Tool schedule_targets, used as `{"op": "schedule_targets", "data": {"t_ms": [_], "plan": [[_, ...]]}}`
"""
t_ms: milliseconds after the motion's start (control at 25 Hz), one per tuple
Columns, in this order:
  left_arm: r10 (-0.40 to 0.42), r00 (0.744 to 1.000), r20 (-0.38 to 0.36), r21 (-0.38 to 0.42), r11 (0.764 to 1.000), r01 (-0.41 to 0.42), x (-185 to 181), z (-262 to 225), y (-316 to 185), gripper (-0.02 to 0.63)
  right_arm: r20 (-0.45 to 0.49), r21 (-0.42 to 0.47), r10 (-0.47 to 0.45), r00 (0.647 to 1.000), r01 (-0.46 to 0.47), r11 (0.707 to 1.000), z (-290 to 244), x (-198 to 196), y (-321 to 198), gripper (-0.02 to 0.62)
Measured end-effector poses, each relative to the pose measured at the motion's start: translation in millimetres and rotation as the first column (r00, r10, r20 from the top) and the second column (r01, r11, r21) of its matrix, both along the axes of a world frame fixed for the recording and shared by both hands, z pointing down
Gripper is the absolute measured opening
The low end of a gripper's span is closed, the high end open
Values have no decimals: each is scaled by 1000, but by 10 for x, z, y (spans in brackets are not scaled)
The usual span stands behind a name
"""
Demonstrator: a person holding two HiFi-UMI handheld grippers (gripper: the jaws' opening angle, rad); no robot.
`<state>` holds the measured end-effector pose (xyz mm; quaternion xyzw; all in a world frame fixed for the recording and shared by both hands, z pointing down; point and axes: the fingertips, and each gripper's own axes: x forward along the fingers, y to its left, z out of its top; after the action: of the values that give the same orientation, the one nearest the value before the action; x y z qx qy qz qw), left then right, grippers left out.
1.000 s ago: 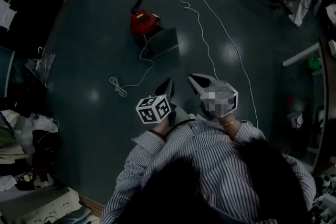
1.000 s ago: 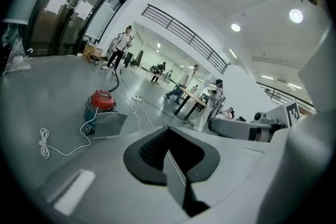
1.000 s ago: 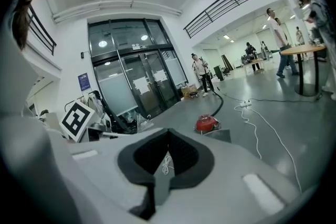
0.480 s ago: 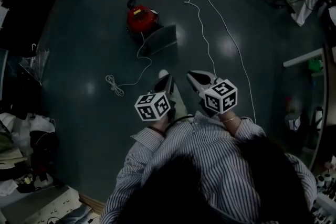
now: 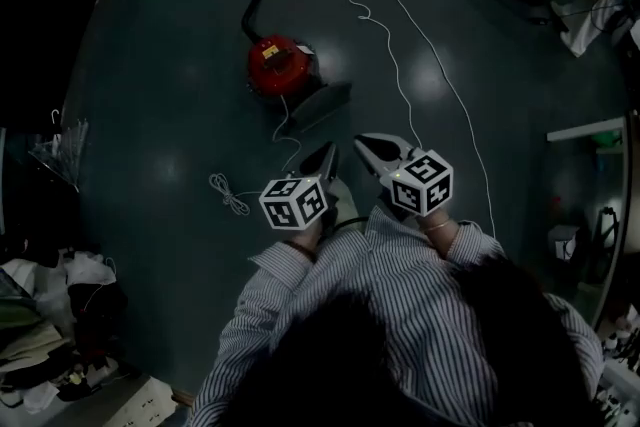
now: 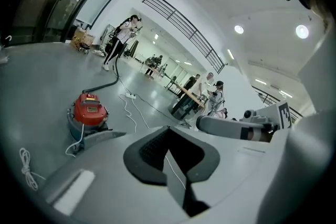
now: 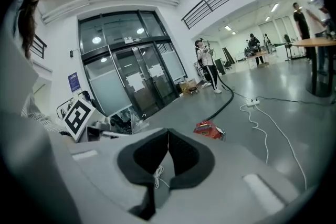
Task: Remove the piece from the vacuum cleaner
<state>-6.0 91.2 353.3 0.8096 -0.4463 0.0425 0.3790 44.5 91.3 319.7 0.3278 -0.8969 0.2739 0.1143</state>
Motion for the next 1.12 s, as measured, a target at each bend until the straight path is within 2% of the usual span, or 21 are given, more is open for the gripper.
{"op": "schedule_targets", "data": {"t_ms": [160,280,680,1000,1120], "plan": [[37,999,-3,-16,999,-37,-240,73,-573,6,56,-63,24,998,-21,998,78,-315,-557,3],[61,998,7,-41,997,-61,-313,184,-838,6,64,-99,15,998,-8,995,157,-494,-765,3],[15,1000,-4,-171,985,-15,-494,752,-1219,6,34,-223,16,999,-8,975,690,-478,-1287,11],[13,1000,3,-231,973,-12,-469,1127,-1414,6,-22,-209,-55,998,49,977,981,-378,-1634,14],[21,999,24,-228,974,-15,-465,1295,-1510,6,-56,-206,-89,994,76,976,1180,-359,-1731,14]]}}
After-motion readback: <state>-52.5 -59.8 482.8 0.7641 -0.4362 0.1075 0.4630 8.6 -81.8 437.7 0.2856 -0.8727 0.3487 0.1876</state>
